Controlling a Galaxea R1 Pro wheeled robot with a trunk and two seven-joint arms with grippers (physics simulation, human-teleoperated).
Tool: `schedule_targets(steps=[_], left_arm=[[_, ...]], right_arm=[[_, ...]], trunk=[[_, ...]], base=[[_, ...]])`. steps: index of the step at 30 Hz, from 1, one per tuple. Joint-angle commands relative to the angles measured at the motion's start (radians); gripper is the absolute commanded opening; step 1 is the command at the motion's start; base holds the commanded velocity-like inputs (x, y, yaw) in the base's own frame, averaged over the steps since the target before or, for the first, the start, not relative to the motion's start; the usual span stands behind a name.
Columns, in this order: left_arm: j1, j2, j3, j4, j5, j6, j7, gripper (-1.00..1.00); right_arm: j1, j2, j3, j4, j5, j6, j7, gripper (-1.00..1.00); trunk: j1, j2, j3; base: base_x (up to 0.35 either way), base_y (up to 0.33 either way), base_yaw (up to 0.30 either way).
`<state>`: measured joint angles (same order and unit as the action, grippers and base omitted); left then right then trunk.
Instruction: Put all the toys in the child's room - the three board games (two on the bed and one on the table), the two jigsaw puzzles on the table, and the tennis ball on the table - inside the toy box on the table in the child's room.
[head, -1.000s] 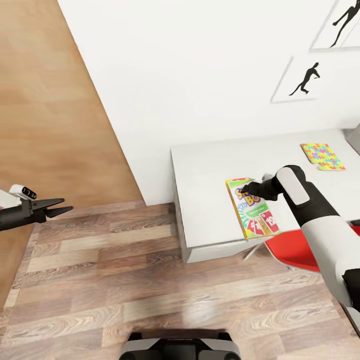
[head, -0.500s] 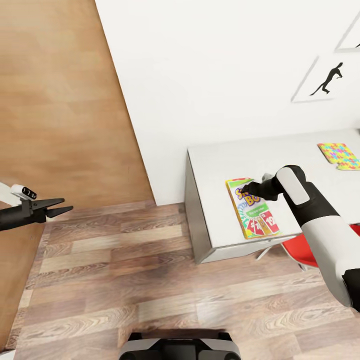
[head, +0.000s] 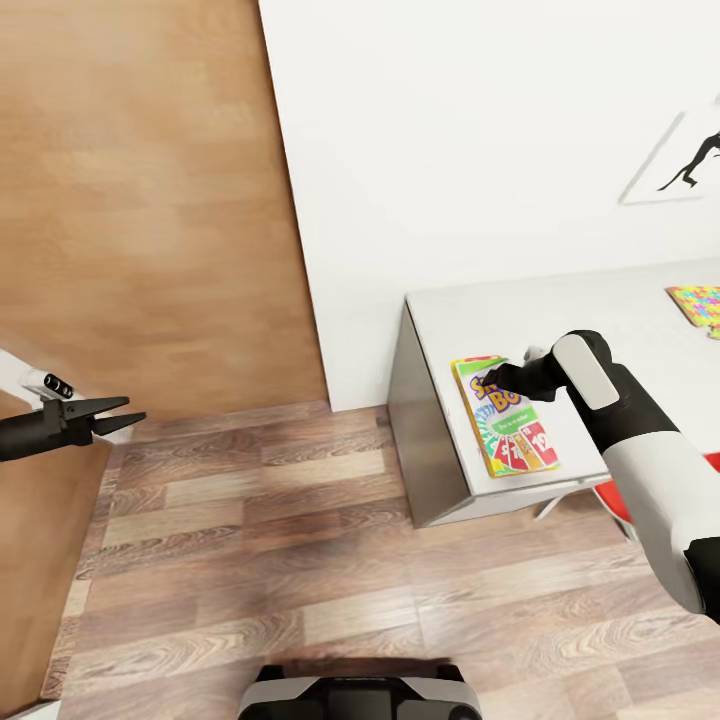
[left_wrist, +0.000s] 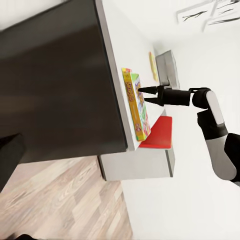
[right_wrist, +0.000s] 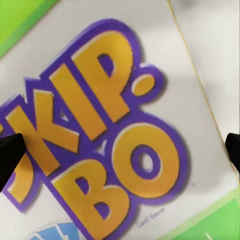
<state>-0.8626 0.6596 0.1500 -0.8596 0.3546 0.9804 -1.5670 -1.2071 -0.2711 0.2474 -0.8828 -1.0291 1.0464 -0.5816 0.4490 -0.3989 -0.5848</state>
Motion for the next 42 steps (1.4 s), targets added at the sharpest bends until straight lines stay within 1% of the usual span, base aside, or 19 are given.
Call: schedule_targets(steps=[1, 14, 33, 42], left_arm=[[-0.001, 0.0, -0.001, 0.001, 0.0, 0.011, -0.004, 1.0], [-0.001, 0.0, -0.001, 0.001, 0.001, 0.011, -0.004, 1.0], [-0.001, 0.0, 0.0, -0.007, 0.001, 0.012, -0.004, 1.0], [-0.001, 0.0, -0.001, -0.039, 0.0, 0.042, -0.004, 1.0]], right_arm=[[0.0, 0.0, 0.005, 0.082, -0.044, 0.001, -0.007, 1.0], [0.0, -0.001, 0.004, 0.082, -0.044, 0.001, -0.007, 1.0], [0.0, 0.0, 0.004, 0.081, -0.044, 0.001, -0.007, 1.0], [0.0, 0.0, 0.004, 0.079, -0.045, 0.001, -0.007, 1.0]], trunk=[[0.001, -0.001, -0.002], [0.001, -0.001, -0.002], [0.001, -0.001, -0.002], [0.001, -0.001, -0.002]], base=[[0.0, 0.228, 0.0], [-0.04, 0.082, 0.0], [-0.049, 0.032, 0.0], [-0.04, 0.001, 0.0]])
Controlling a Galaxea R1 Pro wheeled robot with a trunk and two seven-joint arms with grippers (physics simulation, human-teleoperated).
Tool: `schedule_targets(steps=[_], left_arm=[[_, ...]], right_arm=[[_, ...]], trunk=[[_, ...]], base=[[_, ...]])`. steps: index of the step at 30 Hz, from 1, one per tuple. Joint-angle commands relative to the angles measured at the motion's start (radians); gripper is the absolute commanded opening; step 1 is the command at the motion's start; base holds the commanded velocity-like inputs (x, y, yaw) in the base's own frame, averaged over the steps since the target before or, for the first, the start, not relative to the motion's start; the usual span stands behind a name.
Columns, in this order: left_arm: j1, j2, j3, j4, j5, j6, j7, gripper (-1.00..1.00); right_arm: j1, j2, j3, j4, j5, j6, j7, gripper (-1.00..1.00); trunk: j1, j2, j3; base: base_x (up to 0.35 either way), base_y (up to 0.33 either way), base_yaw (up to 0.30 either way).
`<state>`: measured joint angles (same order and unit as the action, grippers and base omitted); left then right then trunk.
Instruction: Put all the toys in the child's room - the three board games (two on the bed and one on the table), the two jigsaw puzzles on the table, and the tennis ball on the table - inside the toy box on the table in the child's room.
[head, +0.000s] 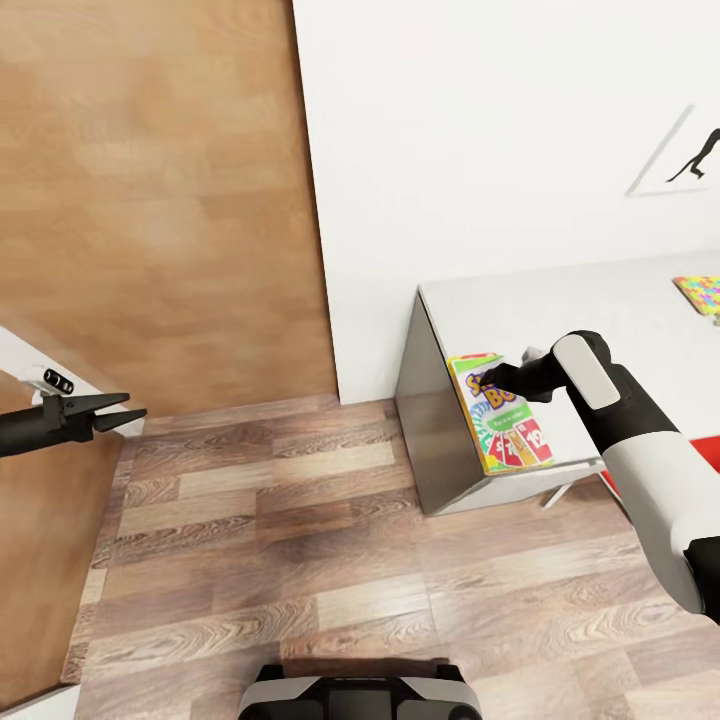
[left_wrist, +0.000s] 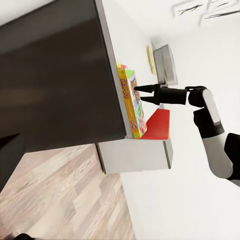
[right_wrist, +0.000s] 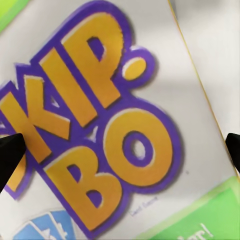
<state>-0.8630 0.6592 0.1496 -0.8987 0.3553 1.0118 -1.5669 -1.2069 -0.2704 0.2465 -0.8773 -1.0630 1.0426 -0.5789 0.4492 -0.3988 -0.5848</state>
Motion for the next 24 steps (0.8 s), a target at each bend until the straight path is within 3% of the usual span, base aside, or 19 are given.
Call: schedule_targets(steps=[1, 24], left_arm=[[-0.001, 0.0, -0.001, -0.001, -0.001, 0.011, -0.004, 1.0], [-0.001, -0.001, -0.001, -0.002, -0.001, 0.013, -0.004, 1.0]], right_arm=[[0.0, -0.001, 0.005, 0.073, -0.011, 0.005, -0.01, 1.0], [0.0, -0.001, 0.005, 0.073, -0.011, 0.005, -0.01, 1.0]], trunk=[[0.001, -0.001, -0.002], [0.001, -0.001, -0.002]], base=[[-0.012, 0.0, 0.0], [-0.056, 0.035, 0.0]])
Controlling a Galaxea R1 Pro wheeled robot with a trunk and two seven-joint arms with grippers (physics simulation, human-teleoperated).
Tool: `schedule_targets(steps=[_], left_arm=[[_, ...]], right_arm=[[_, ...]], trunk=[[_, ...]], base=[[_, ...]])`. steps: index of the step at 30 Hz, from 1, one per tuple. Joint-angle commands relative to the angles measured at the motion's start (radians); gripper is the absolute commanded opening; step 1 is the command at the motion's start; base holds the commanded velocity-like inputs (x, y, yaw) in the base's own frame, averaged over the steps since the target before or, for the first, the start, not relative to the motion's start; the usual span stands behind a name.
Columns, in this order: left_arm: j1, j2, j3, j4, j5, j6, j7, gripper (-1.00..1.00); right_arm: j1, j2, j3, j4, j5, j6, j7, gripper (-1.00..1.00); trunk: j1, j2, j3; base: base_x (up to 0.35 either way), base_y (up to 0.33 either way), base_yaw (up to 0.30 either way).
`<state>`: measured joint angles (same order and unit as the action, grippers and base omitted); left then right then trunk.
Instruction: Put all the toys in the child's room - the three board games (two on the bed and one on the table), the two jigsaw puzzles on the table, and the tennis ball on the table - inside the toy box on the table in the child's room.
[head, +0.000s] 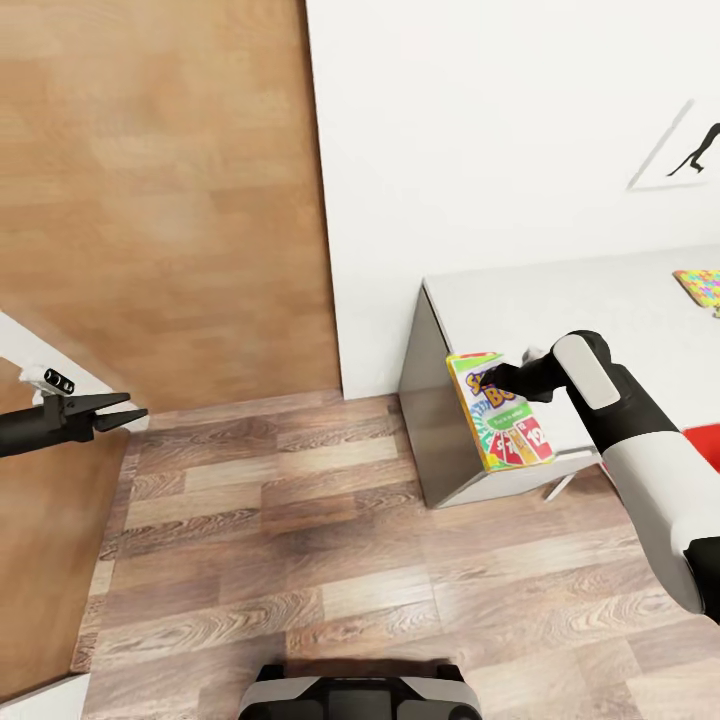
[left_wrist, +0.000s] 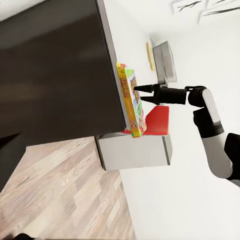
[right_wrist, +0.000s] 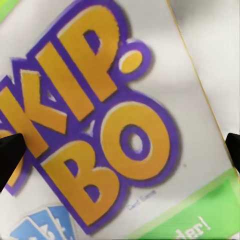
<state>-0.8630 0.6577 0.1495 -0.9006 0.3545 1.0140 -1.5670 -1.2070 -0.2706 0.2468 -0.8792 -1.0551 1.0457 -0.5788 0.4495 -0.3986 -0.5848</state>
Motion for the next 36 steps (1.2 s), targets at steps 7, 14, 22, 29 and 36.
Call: schedule_targets(steps=[7, 14, 22, 29, 36], left_arm=[[-0.001, 0.0, -0.001, 0.0, 0.0, 0.011, -0.004, 1.0], [-0.001, 0.0, -0.001, 0.0, 0.0, 0.011, -0.004, 1.0], [-0.001, 0.0, -0.001, 0.0, 0.0, 0.011, -0.004, 1.0], [-0.001, 0.0, -0.001, 0.0, 0.0, 0.011, -0.004, 1.0], [-0.001, 0.0, 0.001, 0.0, 0.0, 0.011, -0.004, 1.0]], right_arm=[[0.0, -0.001, 0.005, 0.075, -0.019, 0.001, -0.01, 1.0], [0.0, -0.001, 0.005, 0.075, -0.018, 0.001, -0.01, 1.0], [0.0, -0.001, 0.005, 0.075, -0.019, 0.001, -0.01, 1.0], [0.0, -0.002, 0.004, 0.075, -0.017, 0.001, -0.01, 1.0], [0.0, -0.002, 0.003, 0.074, -0.017, 0.001, -0.01, 1.0]], trunk=[[0.0, -0.001, -0.002], [0.0, -0.001, -0.002], [0.0, -0.001, -0.002], [0.0, -0.001, 0.002], [0.0, -0.001, 0.011]], base=[[-0.119, 0.103, 0.0], [-0.013, 0.011, 0.0], [0.0, 0.0, 0.0], [0.0, 0.0, -0.034], [0.0, 0.0, -0.119]])
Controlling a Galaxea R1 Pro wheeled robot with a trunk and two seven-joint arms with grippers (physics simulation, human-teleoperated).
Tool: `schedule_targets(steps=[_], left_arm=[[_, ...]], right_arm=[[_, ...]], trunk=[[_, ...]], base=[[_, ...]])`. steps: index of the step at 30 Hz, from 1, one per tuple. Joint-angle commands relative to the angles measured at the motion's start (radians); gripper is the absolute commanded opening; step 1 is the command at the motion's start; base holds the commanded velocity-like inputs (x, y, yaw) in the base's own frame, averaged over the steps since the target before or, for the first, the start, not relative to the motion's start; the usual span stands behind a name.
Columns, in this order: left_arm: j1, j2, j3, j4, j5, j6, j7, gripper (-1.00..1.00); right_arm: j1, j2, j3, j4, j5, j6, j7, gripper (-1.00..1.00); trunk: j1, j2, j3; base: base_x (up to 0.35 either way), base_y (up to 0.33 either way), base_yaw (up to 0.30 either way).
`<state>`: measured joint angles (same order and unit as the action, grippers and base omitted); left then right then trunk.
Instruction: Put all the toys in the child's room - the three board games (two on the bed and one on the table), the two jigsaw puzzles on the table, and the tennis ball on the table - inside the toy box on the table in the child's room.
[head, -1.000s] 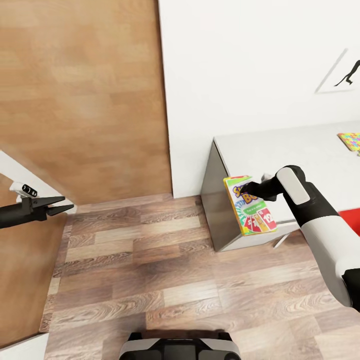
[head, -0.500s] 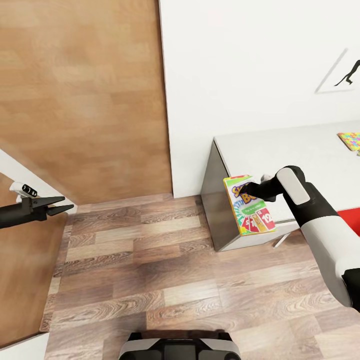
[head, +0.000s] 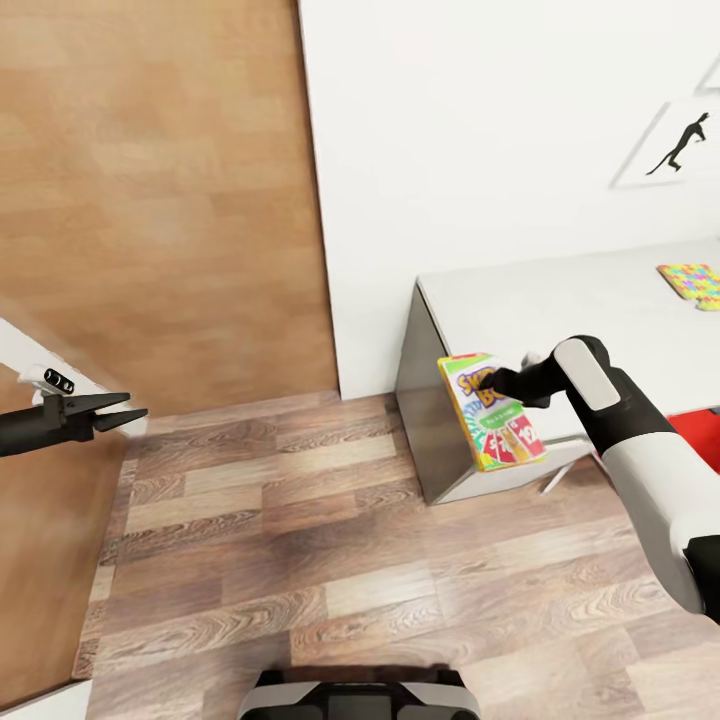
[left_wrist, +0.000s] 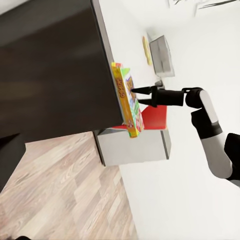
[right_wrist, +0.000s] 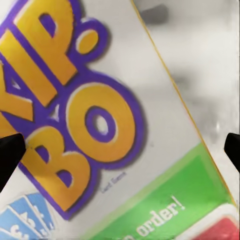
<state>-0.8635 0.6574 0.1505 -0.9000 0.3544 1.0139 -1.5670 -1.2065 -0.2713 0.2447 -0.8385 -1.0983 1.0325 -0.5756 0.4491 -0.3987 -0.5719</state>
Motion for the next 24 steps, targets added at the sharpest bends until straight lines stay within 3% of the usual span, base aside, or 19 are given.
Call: schedule_targets(steps=[1, 24], left_arm=[[0.0, 0.001, 0.0, 0.0, 0.0, 0.011, -0.004, 1.0], [0.0, 0.002, -0.002, -0.001, 0.0, 0.011, -0.004, 1.0]], right_arm=[[-0.001, -0.002, 0.005, 0.033, 0.027, 0.015, -0.013, 1.0], [-0.001, -0.001, 0.003, 0.032, 0.027, 0.015, -0.013, 1.0]], trunk=[[0.001, -0.001, 0.0], [0.001, -0.001, 0.034]], base=[[0.0, 0.0, -0.137], [0.0, 0.0, -0.141]])
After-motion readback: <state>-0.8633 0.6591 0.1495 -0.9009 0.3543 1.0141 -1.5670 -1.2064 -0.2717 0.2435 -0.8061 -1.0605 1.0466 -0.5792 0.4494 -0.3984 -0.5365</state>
